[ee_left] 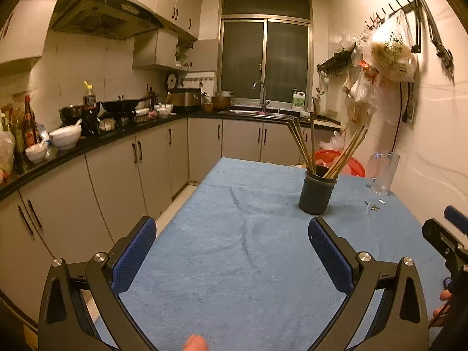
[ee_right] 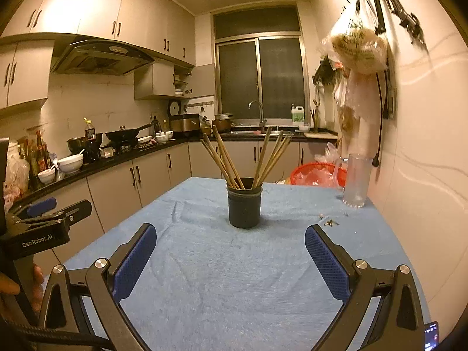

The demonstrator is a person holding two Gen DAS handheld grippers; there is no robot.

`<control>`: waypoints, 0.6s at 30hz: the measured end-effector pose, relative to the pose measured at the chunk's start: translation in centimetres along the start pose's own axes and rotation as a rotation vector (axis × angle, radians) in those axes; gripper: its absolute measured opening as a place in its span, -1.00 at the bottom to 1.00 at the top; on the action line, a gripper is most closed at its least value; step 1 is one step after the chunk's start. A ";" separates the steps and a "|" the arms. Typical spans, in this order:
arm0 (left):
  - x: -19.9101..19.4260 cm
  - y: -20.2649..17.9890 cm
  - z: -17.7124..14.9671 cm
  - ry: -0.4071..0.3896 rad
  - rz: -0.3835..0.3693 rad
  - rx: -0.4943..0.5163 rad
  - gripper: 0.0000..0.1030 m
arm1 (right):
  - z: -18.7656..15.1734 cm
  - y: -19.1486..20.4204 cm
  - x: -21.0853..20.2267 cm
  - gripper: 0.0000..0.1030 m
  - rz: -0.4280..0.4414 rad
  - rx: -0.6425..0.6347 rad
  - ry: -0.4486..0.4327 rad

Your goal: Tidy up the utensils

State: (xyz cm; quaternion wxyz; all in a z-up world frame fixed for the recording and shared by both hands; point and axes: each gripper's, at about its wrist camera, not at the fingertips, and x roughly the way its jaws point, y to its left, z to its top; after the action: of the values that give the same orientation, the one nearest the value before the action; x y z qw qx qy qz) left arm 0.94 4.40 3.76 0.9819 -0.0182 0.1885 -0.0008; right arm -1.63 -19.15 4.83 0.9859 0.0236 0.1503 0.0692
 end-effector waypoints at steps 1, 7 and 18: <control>-0.4 0.0 0.0 -0.008 0.009 0.007 1.00 | 0.0 0.1 -0.2 1.00 -0.004 -0.006 -0.004; -1.8 0.4 0.4 -0.025 0.035 -0.007 1.00 | 0.1 0.6 -1.2 1.00 -0.012 -0.020 -0.017; -3.8 -0.1 0.3 -0.064 0.030 0.022 1.00 | -0.2 0.7 -2.4 1.00 -0.037 0.012 -0.015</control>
State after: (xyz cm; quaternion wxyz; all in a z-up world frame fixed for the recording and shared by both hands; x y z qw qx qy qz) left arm -2.46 4.36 5.42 0.9875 -0.0045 0.1573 0.0123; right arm -4.02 -18.83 5.34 0.9880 0.0271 0.1437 0.0500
